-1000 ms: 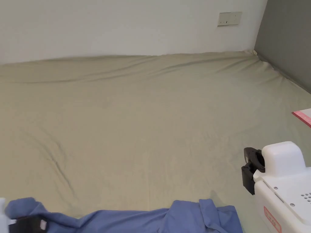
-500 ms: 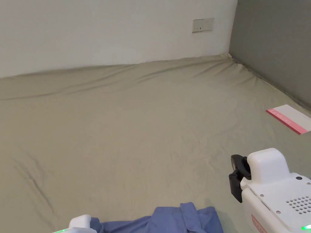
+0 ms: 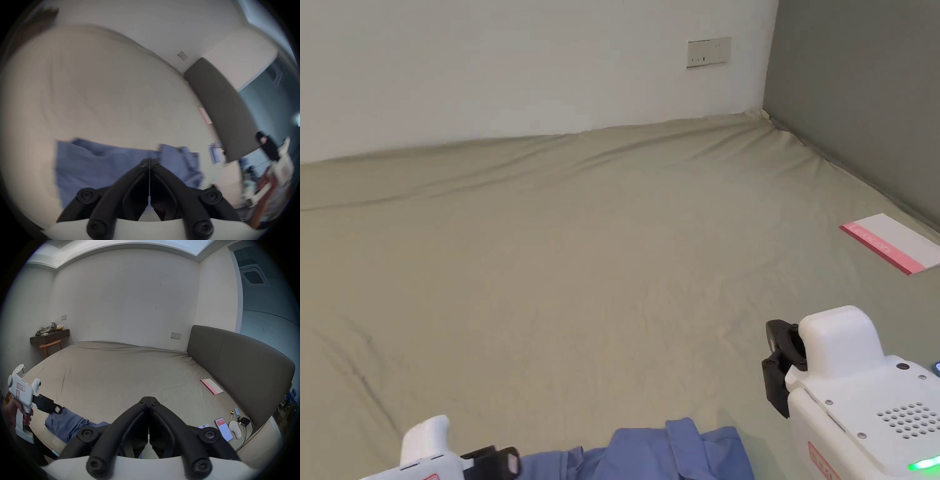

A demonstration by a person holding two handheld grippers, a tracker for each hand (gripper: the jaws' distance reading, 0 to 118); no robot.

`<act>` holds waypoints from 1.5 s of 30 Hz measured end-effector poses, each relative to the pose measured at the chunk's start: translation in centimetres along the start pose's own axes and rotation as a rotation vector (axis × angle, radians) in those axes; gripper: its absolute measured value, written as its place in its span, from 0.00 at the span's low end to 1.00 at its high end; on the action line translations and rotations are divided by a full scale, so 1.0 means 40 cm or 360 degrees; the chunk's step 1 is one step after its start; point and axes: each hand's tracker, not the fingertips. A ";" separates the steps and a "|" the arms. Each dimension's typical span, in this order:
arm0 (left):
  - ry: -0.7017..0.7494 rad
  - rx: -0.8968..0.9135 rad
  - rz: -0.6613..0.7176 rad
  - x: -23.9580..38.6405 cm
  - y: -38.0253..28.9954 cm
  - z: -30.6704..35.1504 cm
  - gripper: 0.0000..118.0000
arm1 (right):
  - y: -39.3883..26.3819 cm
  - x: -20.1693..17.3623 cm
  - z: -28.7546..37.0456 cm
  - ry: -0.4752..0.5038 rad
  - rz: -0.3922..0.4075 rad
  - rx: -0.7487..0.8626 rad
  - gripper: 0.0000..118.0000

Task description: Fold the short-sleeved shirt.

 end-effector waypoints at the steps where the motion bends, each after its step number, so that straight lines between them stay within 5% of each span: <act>1: 0.0108 0.0061 -0.0096 -0.005 0.000 0.006 0.00 | -0.001 -0.003 -0.001 0.0004 0.0001 -0.0002 0.02; 16: 0.0685 0.0049 -0.0866 0.133 -0.223 -0.219 0.00 | -0.014 -0.013 0.008 0.0012 0.0024 -0.0031 0.02; 21: 0.0538 0.0043 -0.0888 0.176 -0.226 -0.209 0.00 | -0.017 -0.004 0.001 -0.0005 0.0016 -0.0043 0.02; 26: -0.0163 -0.0057 -0.0501 0.180 -0.196 -0.174 0.00 | -0.015 -0.013 -0.006 0.0012 0.0010 -0.0051 0.02; 33: -0.0459 0.0079 -0.0032 0.055 -0.119 -0.059 0.00 | -0.002 -0.025 0.000 0.0032 0.0045 -0.0035 0.02; 38: -0.0463 0.0037 0.0044 -0.148 -0.091 0.003 0.00 | 0.002 -0.026 0.004 0.0035 0.0048 -0.0023 0.02; 40: -0.0496 -0.0015 0.0174 -0.222 -0.092 0.022 0.12 | 0.001 -0.029 0.004 0.0037 0.0048 -0.0026 0.02; 43: -0.0395 -0.0010 0.0320 -0.328 -0.093 0.040 0.85 | -0.003 -0.034 0.001 0.0044 0.0052 -0.0034 0.02; 44: -0.0389 -0.0041 0.0374 -0.353 -0.093 0.036 1.00 | -0.004 -0.037 0.000 0.0049 0.0055 -0.0039 0.02; 45: -0.0421 -0.0064 0.0424 -0.379 -0.095 0.028 0.98 | -0.005 -0.039 -0.001 0.0053 0.0059 -0.0043 0.02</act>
